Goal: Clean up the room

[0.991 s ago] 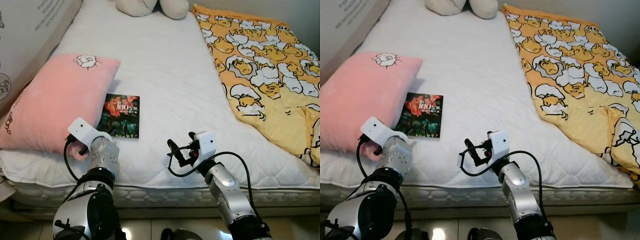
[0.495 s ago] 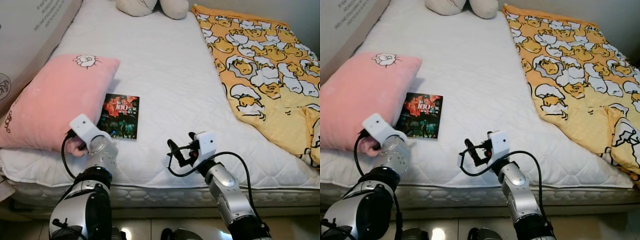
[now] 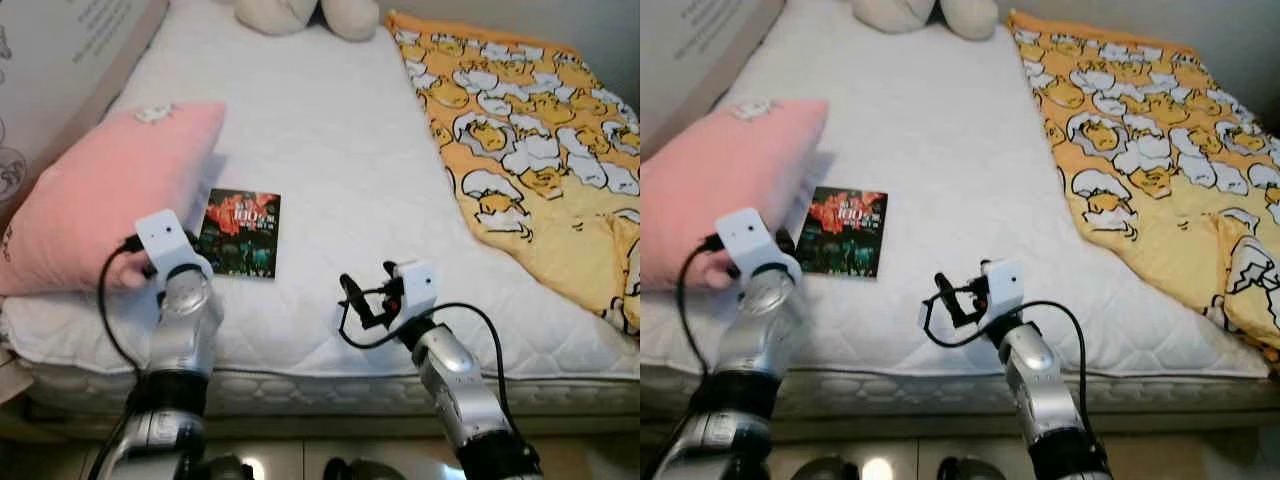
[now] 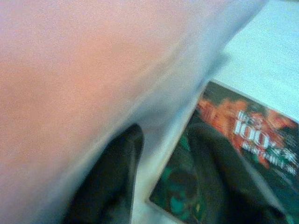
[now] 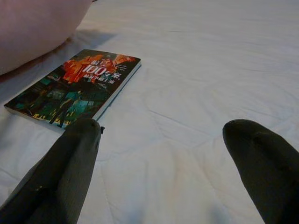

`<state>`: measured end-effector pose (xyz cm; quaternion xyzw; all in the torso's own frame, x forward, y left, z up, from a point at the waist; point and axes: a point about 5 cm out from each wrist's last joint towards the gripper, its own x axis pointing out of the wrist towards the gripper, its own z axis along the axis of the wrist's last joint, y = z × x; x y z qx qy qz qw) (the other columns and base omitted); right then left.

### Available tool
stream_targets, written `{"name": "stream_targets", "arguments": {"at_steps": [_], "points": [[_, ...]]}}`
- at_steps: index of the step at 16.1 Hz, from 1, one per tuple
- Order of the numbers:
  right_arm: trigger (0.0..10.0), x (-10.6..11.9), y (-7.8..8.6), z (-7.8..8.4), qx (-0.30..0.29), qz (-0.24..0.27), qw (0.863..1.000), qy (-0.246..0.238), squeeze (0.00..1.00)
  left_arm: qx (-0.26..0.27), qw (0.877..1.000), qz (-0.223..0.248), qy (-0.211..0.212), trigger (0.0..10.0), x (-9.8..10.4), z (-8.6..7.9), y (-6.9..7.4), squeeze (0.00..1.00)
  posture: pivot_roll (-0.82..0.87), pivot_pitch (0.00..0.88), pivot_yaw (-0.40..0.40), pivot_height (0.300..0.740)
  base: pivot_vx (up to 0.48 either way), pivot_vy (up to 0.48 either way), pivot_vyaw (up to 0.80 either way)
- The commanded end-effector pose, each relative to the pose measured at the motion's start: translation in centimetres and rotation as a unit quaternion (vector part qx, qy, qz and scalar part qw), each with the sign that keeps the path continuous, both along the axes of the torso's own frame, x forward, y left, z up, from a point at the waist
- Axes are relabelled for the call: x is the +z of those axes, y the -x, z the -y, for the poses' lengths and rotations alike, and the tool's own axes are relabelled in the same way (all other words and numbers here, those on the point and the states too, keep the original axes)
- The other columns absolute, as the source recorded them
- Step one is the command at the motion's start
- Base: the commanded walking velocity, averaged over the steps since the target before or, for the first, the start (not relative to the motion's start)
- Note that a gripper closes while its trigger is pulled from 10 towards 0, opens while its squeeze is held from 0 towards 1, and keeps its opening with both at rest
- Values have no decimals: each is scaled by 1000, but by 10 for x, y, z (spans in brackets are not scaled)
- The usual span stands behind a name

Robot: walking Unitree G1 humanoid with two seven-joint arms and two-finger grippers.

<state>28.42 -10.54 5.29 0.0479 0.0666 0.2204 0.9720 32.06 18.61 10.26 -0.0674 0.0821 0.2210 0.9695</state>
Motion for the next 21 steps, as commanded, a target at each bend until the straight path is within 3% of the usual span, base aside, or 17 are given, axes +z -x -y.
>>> {"name": "stream_targets", "arguments": {"at_steps": [1,2,3,4,5,7,8,10,12,13,15,17,18,19,21], "points": [[10000,2,-1,6,-15,7,1000,-4,0,-56,998,5,-18,10000,6,17,8,1000,43,15,-95,740,0,0,0],[10000,3,-1,7,-16,8,1000,-5,0,-71,997,7,-22,10000,7,20,12,1000,43,15,-95,740,0,0,0],[10000,5,0,8,-19,12,1000,-7,0,-135,990,-7,-28,10000,3,31,29,1000,49,10,-95,740,0,0,0],[10000,6,0,9,-19,13,1000,-7,0,-151,988,-17,-26,10000,1,33,34,1000,49,10,-95,740,0,0,0],[10000,6,1,11,-21,15,1000,-7,0,-195,980,-44,-11,10000,-7,43,42,16,55,5,-97,740,0,0,0],[10000,6,3,16,-23,16,1000,-4,0,-274,959,-54,39,10000,-9,61,54,0,57,0,-101,740,0,0,0],[10000,9,4,18,-27,20,999,-5,0,-322,946,-9,34,10000,7,70,58,0,61,0,-103,740,0,0,0],[10000,23,4,22,-44,49,998,-17,0,-325,941,83,-45,10000,32,61,63,0,66,0,-104,740,0,0,0],[10000,42,14,43,-113,96,989,-17,0,-257,952,116,-119,10000,44,28,71,0,70,0,-103,740,0,0,0],[10000,44,22,58,-146,118,982,11,0,-209,961,109,-144,10000,44,10,75,0,70,0,-96,740,0,0,0],[10000,43,25,67,-176,126,976,24,0,-173,969,95,-152,10000,40,-1,76,0,68,0,-93,740,0,0,0],[10000,35,24,91,-287,123,949,44,0,-162,968,80,-175,10000,22,-4,77,0,59,0,-97,740,0,0,0],[10000,30,23,100,-331,98,938,27,0,-171,966,76,-177,10000,15,-2,77,0,59,0,-99,740,0,0,0],[10000,28,22,102,-347,84,934,1,0,-181,967,68,-164,10000,10,1,75,0,56,0,-97,740,0,0,0],[10000,26,20,92,-329,71,941,-22,0,-201,963,68,-164,10000,14,11,65,0,62,0,-96,740,0,0,0]]}}
